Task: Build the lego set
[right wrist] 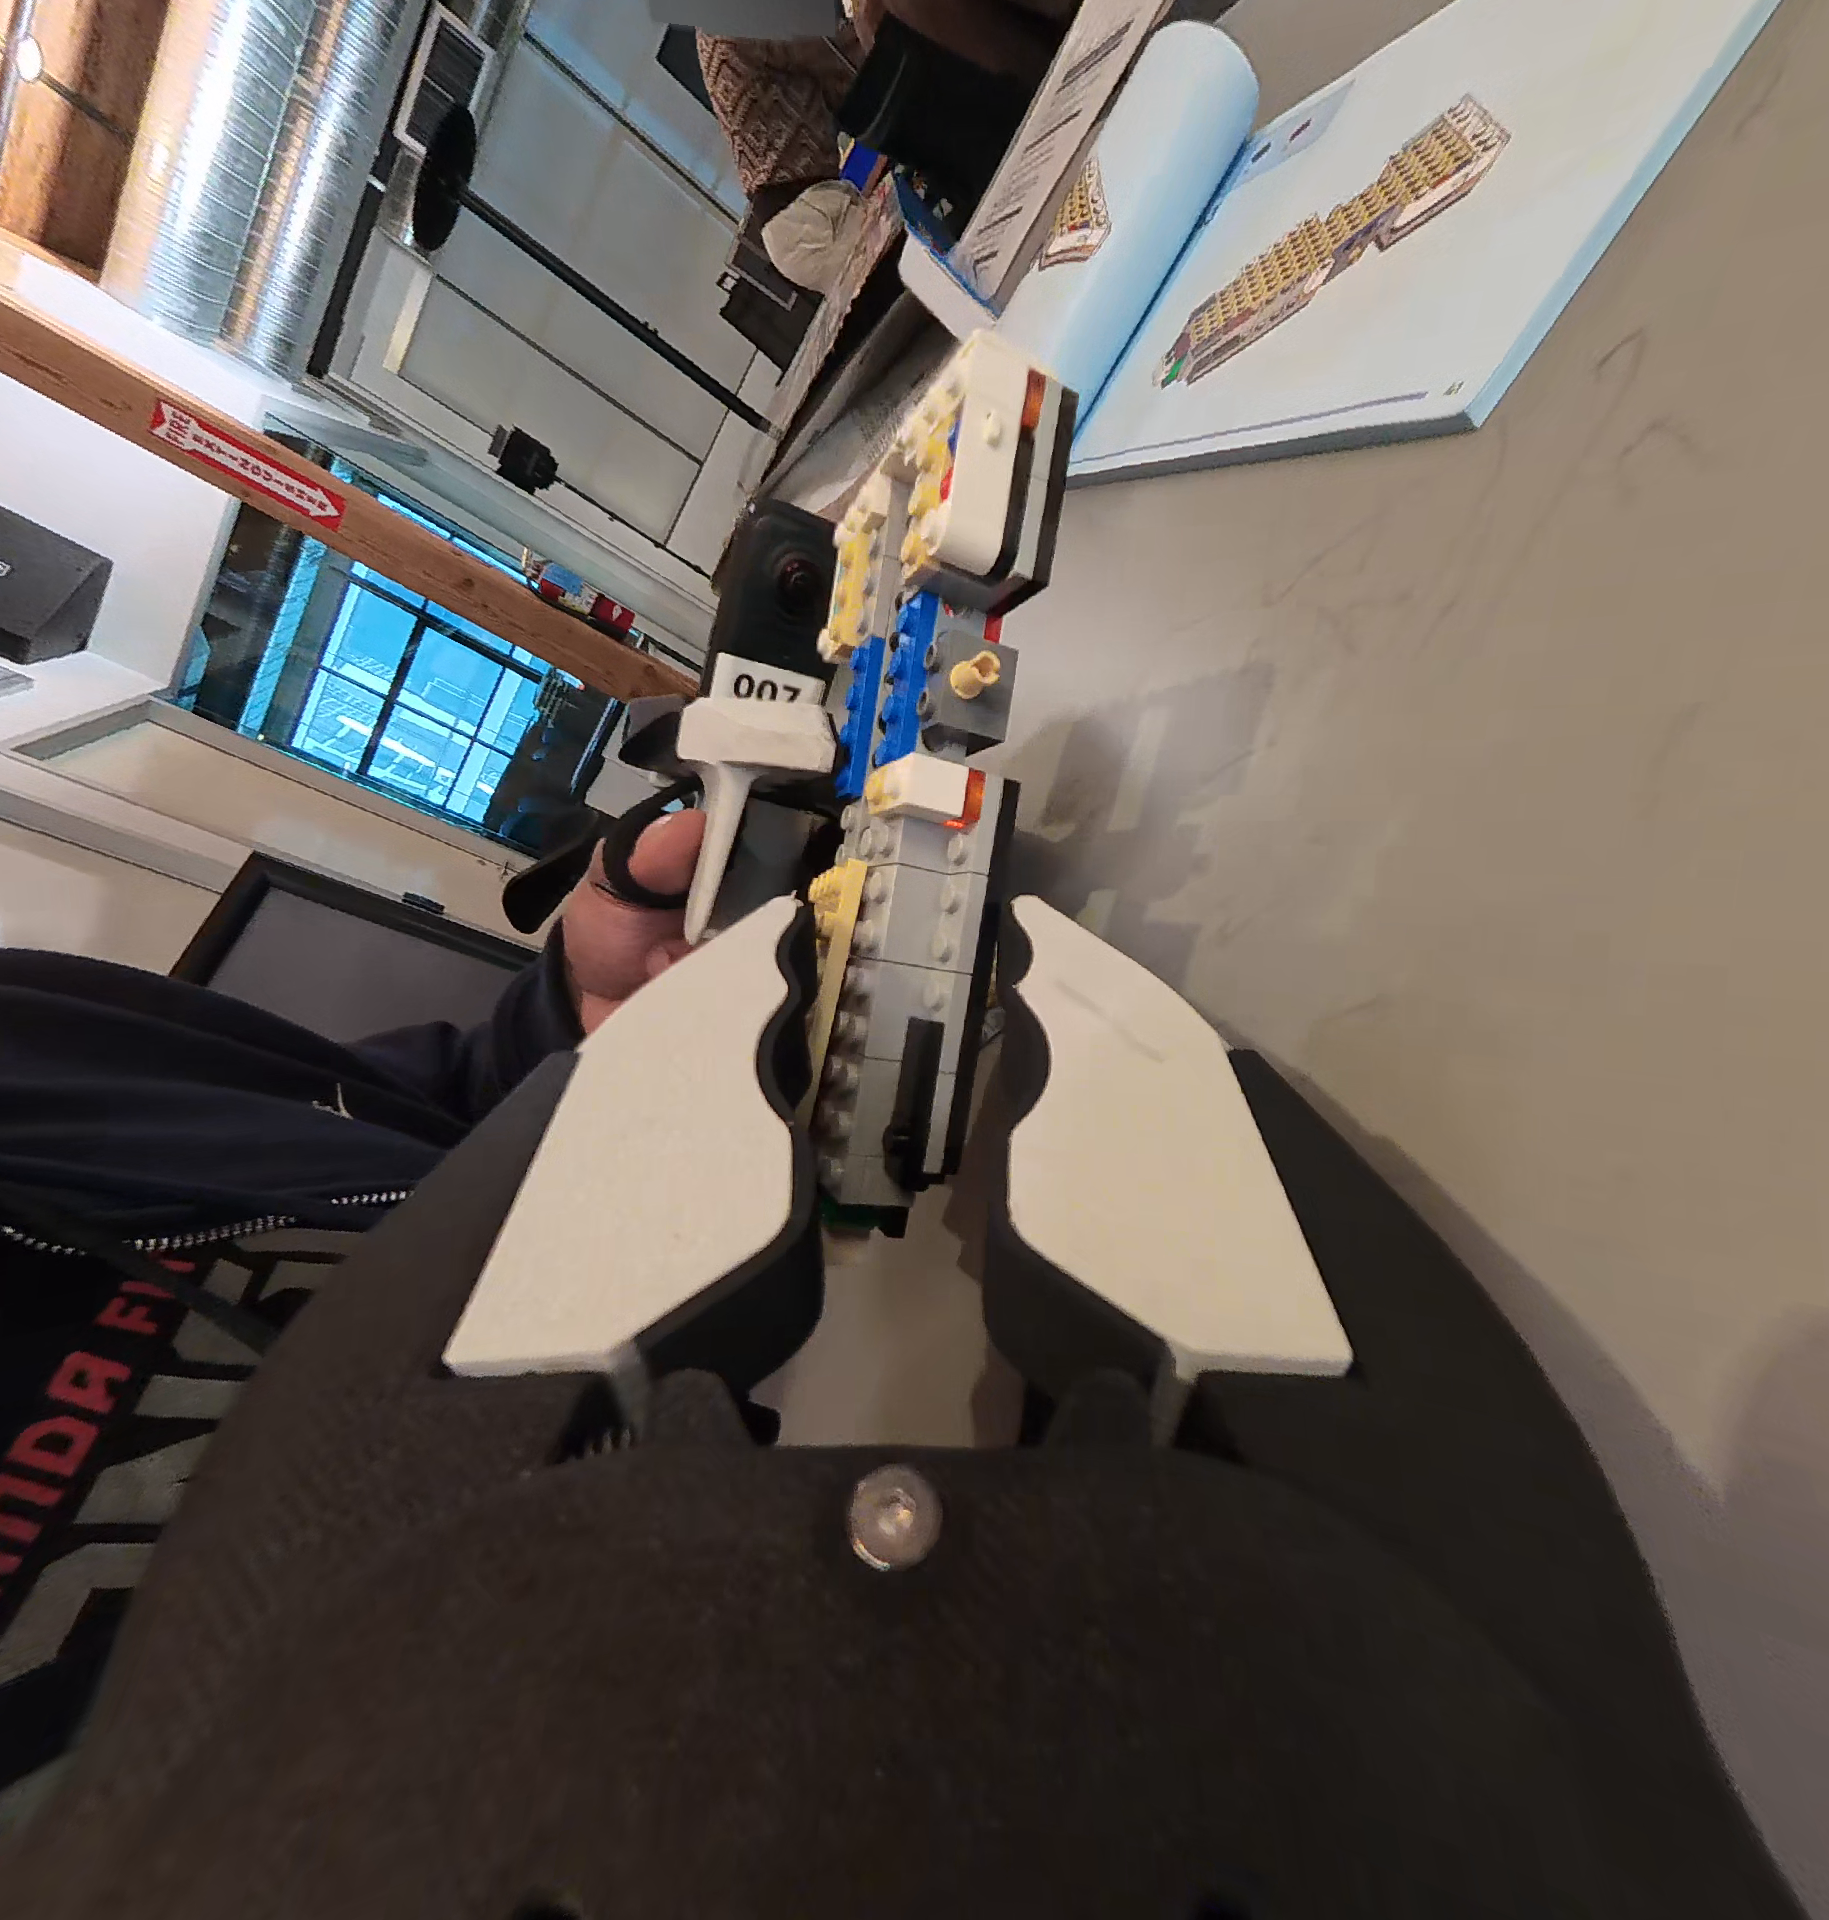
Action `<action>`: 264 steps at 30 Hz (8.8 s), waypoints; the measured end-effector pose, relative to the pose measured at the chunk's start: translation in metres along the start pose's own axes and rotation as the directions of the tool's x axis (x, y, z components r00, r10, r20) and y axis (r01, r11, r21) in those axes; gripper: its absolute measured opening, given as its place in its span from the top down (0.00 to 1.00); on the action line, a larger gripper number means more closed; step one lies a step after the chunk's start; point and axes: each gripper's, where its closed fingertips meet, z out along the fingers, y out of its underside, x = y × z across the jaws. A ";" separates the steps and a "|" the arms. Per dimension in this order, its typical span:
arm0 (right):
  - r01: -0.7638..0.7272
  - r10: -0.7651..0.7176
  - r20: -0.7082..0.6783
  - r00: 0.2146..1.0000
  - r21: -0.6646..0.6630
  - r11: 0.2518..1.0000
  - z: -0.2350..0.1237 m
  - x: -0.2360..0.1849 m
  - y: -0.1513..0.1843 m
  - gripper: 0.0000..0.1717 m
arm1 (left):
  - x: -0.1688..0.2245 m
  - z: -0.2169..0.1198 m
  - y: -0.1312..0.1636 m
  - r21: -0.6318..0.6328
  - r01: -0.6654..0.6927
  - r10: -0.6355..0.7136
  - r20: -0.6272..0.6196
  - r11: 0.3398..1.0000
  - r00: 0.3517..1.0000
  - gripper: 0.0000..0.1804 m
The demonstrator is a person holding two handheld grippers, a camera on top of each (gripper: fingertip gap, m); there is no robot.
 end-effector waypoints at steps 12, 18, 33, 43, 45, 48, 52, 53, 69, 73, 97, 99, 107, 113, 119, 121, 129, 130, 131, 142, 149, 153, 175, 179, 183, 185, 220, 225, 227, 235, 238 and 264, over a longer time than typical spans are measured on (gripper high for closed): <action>-0.001 0.001 0.005 1.000 -0.036 0.999 -0.001 0.005 -0.004 0.84 | -0.013 -0.003 0.002 -0.035 0.010 -0.007 0.085 0.999 0.996 0.88; 0.027 -0.029 -0.027 0.999 -0.055 0.998 0.001 0.009 -0.001 0.84 | -0.019 -0.006 0.004 -0.045 -0.002 0.009 0.144 0.999 0.990 0.88; 0.043 -0.043 0.003 0.999 -0.054 0.998 0.003 0.007 -0.004 0.83 | -0.011 -0.009 0.003 -0.029 0.016 -0.013 0.087 0.999 0.996 0.89; 0.086 -0.090 -0.054 0.995 -0.064 0.994 0.001 0.015 -0.009 0.81 | -0.014 -0.009 0.004 -0.010 0.135 -0.135 0.063 0.991 0.989 0.90; 0.087 -0.091 -0.066 0.994 -0.062 0.994 0.001 0.017 -0.010 0.81 | -0.014 -0.009 0.003 0.000 0.155 -0.155 0.063 0.988 0.986 0.91; 0.085 -0.090 -0.069 0.994 -0.066 0.994 0.001 0.018 -0.009 0.81 | -0.017 -0.011 0.000 0.018 0.155 -0.156 0.071 0.988 0.985 0.92; 0.105 -0.112 -0.094 0.989 -0.080 0.991 0.002 0.021 -0.008 0.81 | -0.019 -0.010 0.000 0.020 0.162 -0.163 0.072 0.987 0.984 0.92; 0.115 -0.124 -0.107 0.987 -0.083 0.990 0.001 0.023 -0.008 0.81 | -0.020 -0.010 0.000 0.018 0.163 -0.164 0.076 0.986 0.984 0.92; 0.450 -0.496 -0.222 0.839 -0.227 0.864 -0.028 0.026 0.006 0.80 | -0.028 -0.013 0.003 -0.001 0.098 -0.096 0.173 0.995 0.980 0.92; 0.579 -0.644 -0.235 0.728 -0.291 0.761 -0.032 0.021 0.012 0.77 | -0.028 -0.012 0.004 -0.009 0.089 -0.086 0.182 0.996 0.980 0.92; 0.720 -0.835 -0.012 0.550 -0.500 0.482 -0.002 -0.004 0.064 0.79 | -0.023 -0.065 0.040 -0.334 -0.349 0.459 0.354 0.876 0.815 0.81; 0.700 -0.816 -0.017 0.578 -0.502 0.507 0.005 -0.005 0.071 0.79 | -0.025 -0.067 0.046 -0.375 -0.375 0.506 0.361 0.848 0.783 0.80; 0.678 -0.830 -0.112 0.546 -0.523 0.516 0.026 -0.005 0.074 0.73 | -0.023 -0.078 0.050 -0.358 -0.374 0.497 0.363 0.856 0.788 0.80; 0.696 -0.865 -0.100 0.493 -0.551 0.460 0.041 -0.010 0.074 0.69 | -0.020 -0.084 0.053 -0.333 -0.375 0.484 0.354 0.865 0.800 0.80; 0.709 -0.888 -0.056 0.456 -0.581 0.401 0.055 -0.011 0.074 0.69 | -0.014 -0.085 0.053 -0.308 -0.392 0.483 0.323 0.867 0.814 0.80; 0.709 -0.896 -0.042 0.441 -0.595 0.377 0.059 -0.012 0.074 0.69 | -0.015 -0.086 0.053 -0.305 -0.392 0.481 0.320 0.868 0.816 0.80; 0.700 -0.903 -0.078 0.423 -0.605 0.380 0.060 -0.011 0.070 0.68 | -0.014 -0.089 0.051 -0.279 -0.390 0.465 0.296 0.878 0.834 0.80; 0.697 -0.901 -0.087 0.426 -0.603 0.388 0.060 -0.010 0.070 0.67 | -0.014 -0.089 0.051 -0.278 -0.385 0.459 0.294 0.880 0.838 0.80; 0.694 -0.899 -0.092 0.428 -0.604 0.392 0.061 -0.009 0.072 0.67 | -0.014 -0.089 0.051 -0.276 -0.383 0.456 0.292 0.882 0.841 0.80; 0.739 -0.949 -0.053 0.310 -0.614 0.275 0.058 -0.008 0.073 0.80 | -0.014 -0.085 0.051 -0.307 -0.390 0.474 0.285 0.868 0.833 0.80; 0.737 -0.943 -0.077 0.325 -0.604 0.303 0.019 0.000 0.056 0.75 | -0.014 -0.080 0.032 -0.445 -0.631 0.763 0.237 0.635 0.601 0.65; 0.689 -0.925 -0.144 0.352 -0.629 0.360 -0.009 0.016 0.037 0.72 | -0.026 -0.075 0.031 -0.618 -0.695 0.921 0.141 0.369 0.363 0.53; 0.421 -0.782 -0.232 0.578 -0.736 0.530 0.019 0.052 0.022 0.70 | -0.049 -0.055 0.042 -0.721 -0.634 0.943 0.086 0.281 0.320 0.66; 0.391 -0.685 -0.264 0.679 -0.660 0.642 0.023 0.051 0.017 0.70 | -0.043 -0.052 0.030 -0.663 -0.654 0.918 0.141 0.365 0.370 0.66; 0.355 -0.581 -0.261 0.771 -0.581 0.732 0.029 0.046 0.013 0.71 | -0.042 -0.053 0.024 -0.648 -0.653 0.908 0.160 0.392 0.387 0.66; 0.318 -0.493 -0.238 0.837 -0.522 0.792 0.034 0.040 0.011 0.71 | -0.041 -0.053 0.021 -0.632 -0.661 0.905 0.170 0.404 0.390 0.66; 0.438 -0.799 -0.250 0.547 -0.728 0.528 0.048 0.054 0.012 0.72 | -0.007 -0.061 -0.011 -0.260 -0.743 0.768 0.407 0.617 0.495 0.66; 0.393 -0.726 -0.287 0.625 -0.688 0.610 0.054 0.055 0.004 0.72 | -0.004 -0.064 -0.014 -0.222 -0.732 0.746 0.396 0.644 0.536 0.67; 0.359 -0.647 -0.291 0.705 -0.641 0.679 0.056 0.052 0.002 0.72 | -0.004 -0.065 -0.016 -0.216 -0.732 0.743 0.397 0.646 0.539 0.71; 0.285 -0.452 -0.245 0.858 -0.504 0.815 0.055 0.046 -0.004 0.75 | -0.007 -0.060 -0.021 -0.240 -0.731 0.751 0.400 0.639 0.525 0.73; 0.285 -0.436 -0.235 0.869 -0.483 0.828 0.052 0.046 -0.005 0.75 | -0.011 -0.060 -0.024 -0.291 -0.744 0.782 0.403 0.602 0.475 0.71; 0.594 -0.681 -0.011 0.732 -0.478 0.646 0.036 0.028 -0.001 0.75 | -0.043 -0.049 -0.037 -0.619 -0.568 0.813 -0.217 -0.543 -0.540 0.63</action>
